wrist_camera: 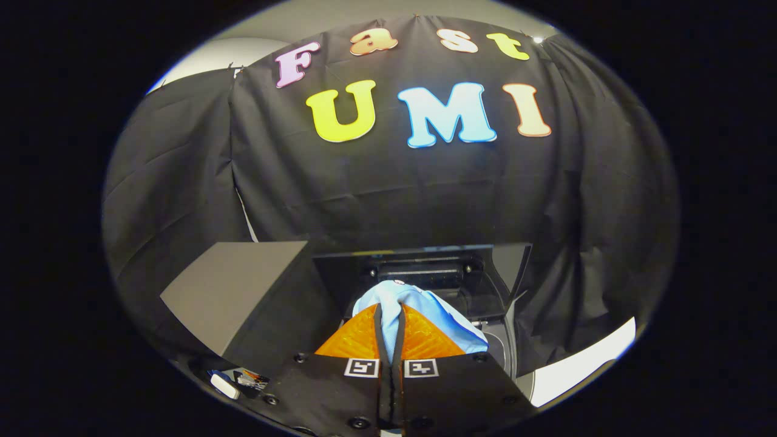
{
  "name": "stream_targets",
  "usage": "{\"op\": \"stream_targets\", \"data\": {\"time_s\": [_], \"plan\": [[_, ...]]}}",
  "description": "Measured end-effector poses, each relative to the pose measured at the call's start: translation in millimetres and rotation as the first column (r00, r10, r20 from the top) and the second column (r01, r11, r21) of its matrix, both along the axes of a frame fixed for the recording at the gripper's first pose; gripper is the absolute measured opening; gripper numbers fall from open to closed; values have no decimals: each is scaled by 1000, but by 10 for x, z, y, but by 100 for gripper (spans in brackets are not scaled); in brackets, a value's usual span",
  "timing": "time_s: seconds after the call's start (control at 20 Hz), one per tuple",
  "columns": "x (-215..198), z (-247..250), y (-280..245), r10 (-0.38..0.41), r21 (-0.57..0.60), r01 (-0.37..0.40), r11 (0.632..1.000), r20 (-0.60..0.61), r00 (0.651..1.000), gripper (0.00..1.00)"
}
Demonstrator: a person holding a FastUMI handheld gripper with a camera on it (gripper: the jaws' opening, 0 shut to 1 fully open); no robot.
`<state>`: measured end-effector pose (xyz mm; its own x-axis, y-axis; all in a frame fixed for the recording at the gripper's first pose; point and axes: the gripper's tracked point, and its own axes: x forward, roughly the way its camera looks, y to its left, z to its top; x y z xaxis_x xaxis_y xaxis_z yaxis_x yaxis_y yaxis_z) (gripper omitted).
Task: Put the clothes into the washing machine and then close the washing machine lid.
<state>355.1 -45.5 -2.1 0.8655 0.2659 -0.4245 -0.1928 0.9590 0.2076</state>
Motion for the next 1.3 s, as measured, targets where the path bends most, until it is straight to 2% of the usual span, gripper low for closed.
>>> {"op": "stream_targets", "data": {"time_s": [0.55,1.0,1.3], "plan": [[194,-1183,82,-24,-36,17,999,-216,976,1],[261,-2197,348,-22,-63,-3,998,-390,921,1],[317,-2549,397,-67,-72,37,997,-487,871,1]]}}
